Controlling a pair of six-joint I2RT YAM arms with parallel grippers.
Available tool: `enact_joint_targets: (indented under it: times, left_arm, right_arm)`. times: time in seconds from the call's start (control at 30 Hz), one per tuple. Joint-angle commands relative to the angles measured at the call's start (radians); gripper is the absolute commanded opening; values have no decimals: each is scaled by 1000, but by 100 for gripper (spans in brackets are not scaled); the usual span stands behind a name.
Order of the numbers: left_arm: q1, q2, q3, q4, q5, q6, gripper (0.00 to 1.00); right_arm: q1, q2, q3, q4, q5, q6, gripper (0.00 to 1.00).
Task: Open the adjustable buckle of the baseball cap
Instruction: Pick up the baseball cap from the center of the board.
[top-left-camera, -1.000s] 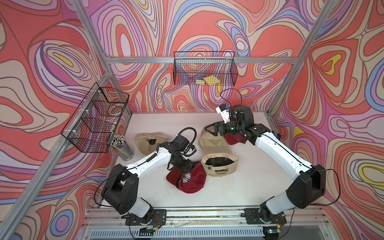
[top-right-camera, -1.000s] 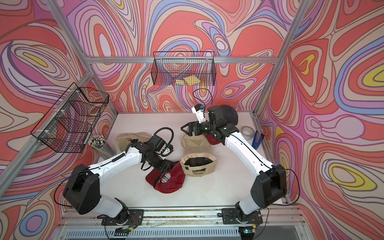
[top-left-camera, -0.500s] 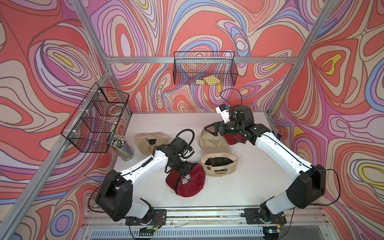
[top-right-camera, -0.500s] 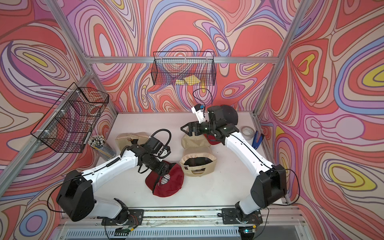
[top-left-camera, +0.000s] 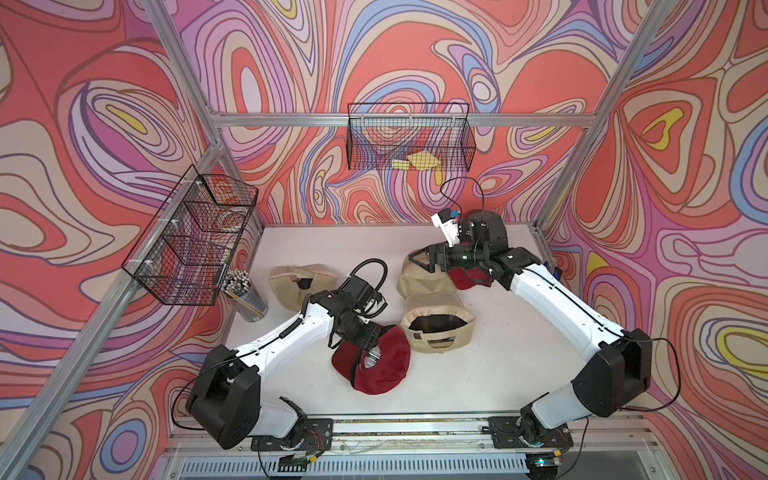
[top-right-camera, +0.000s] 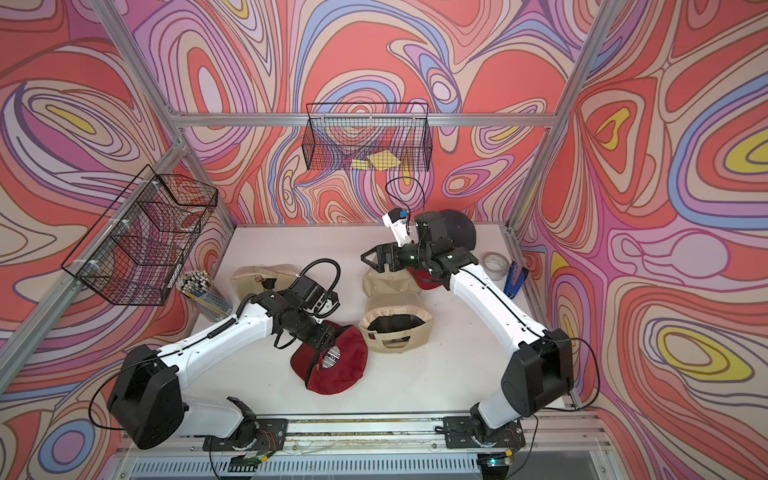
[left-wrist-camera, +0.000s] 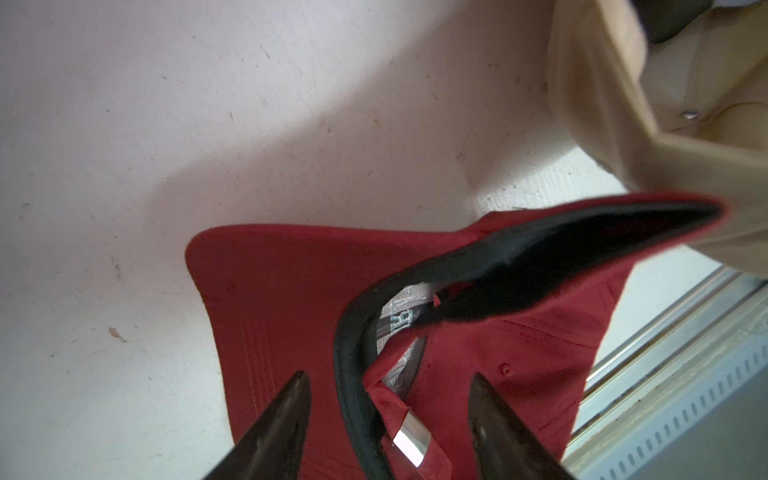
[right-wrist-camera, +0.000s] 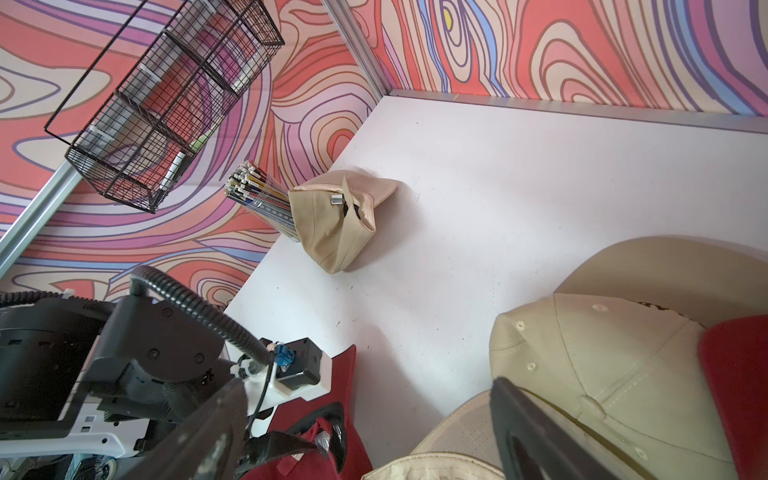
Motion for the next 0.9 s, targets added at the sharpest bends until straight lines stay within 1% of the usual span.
enact_joint_targets:
  times: [0.0,0.23,0.4,0.57,0.67,0.7,0.77,0.83,0.87]
  left_arm:
    - [-12,44,0,-32,-30,-18,57]
    - [-26,58,-30,-6,-12,-42,57]
    - [-31,80,-48,8,-41,-68,58]
    - [-31,129,-46,14,-63,-81,51]
    - [-32,154,-39,11,-65,-79,39]
    - [-32,158,-36,8,-69,-79,34]
    - [-32,154,-34,9,-74,-74,20]
    - [-32,136,-30,5,-88,-68,2]
    - [-32,126,-27,2,-95,-64,0]
  right_arm:
    - [-2,10,1,17,-8,-13,93]
    - [-3,9,3,15,-11,-13,93]
    - [-3,4,-1,19,-18,-12,94]
    - [-2,-3,-4,21,-22,-11,94]
    - [-3,-5,-6,24,-24,-11,94]
    - [-3,-3,-4,24,-23,-11,94]
    - [-2,-1,-5,26,-28,-11,94]
    - [-2,2,-2,26,-27,-11,94]
    - [-3,3,-2,26,-28,-10,94]
